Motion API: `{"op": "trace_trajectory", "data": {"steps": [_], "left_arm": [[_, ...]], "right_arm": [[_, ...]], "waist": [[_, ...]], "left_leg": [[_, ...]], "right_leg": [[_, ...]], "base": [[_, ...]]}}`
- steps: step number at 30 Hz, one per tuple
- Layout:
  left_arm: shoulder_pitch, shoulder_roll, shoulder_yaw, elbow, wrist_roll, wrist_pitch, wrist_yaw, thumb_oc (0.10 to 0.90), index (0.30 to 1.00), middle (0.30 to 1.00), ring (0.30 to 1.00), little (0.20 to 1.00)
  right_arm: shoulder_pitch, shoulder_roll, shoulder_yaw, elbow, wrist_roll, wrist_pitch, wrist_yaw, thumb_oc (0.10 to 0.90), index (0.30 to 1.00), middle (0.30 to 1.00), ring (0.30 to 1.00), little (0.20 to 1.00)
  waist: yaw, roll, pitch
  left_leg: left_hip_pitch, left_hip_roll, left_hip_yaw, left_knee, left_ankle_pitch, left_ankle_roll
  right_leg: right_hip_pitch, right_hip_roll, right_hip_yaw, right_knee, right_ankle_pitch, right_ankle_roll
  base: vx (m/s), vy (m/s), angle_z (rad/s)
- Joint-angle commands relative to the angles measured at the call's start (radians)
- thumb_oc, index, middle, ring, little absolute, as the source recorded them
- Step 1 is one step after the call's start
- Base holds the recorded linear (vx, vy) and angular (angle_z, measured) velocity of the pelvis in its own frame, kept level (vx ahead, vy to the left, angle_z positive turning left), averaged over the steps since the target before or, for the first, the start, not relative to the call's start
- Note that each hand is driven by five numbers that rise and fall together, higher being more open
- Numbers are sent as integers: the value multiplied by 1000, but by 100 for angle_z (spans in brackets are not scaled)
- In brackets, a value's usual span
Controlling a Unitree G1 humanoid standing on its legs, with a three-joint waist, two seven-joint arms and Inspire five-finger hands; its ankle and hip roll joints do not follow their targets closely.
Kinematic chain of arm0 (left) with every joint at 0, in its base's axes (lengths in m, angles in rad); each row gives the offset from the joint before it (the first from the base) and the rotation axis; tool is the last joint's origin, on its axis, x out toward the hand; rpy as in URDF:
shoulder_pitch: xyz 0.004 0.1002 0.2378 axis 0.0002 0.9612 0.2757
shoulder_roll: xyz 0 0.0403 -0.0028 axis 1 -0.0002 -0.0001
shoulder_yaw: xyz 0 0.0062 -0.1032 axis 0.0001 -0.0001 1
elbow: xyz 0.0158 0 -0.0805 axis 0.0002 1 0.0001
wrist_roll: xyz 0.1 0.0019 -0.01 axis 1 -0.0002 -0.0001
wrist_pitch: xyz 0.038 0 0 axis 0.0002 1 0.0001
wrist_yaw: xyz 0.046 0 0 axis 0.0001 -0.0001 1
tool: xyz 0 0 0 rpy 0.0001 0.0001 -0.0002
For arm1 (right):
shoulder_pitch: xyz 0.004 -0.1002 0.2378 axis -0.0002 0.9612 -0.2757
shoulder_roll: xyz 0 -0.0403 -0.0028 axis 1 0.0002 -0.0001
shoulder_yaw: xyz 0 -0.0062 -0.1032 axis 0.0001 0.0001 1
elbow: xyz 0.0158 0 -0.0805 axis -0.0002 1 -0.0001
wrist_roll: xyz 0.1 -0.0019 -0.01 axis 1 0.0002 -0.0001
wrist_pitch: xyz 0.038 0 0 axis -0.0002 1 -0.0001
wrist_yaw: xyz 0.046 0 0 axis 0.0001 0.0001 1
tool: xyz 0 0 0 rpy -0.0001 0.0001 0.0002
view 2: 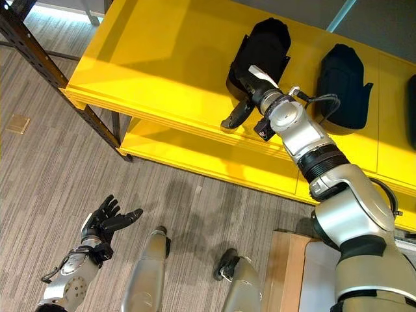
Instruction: Move parts from the plastic box to the shelf.
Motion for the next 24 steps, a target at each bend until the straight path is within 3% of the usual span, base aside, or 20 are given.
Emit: {"op": "trace_trajectory", "data": {"steps": [1,24], "left_arm": [[-12,58,36,-73,28,-64,-5,900,1000,1000,1000,1000],[-16,60,42,-65,42,-58,-14,900,1000,1000,1000,1000]], "right_arm": [[-44,-40,-8,-44,-17,-31,17,900,1000,1000,1000,1000],[-38,-94,40,-119,-43,-30,67,900,1000,1000,1000,1000]], "waist": [[11,-17,-1],[2,-28,-7]], "left_leg": [[-55,43,-54,-11,22,-6],[-49,52,-56,-24,30,-13]], "right_leg": [[214,-22,43,-20,-108,43],[218,-17,40,-21,-109,43]], "base": [[0,0,0],[0,-1,0]]}}
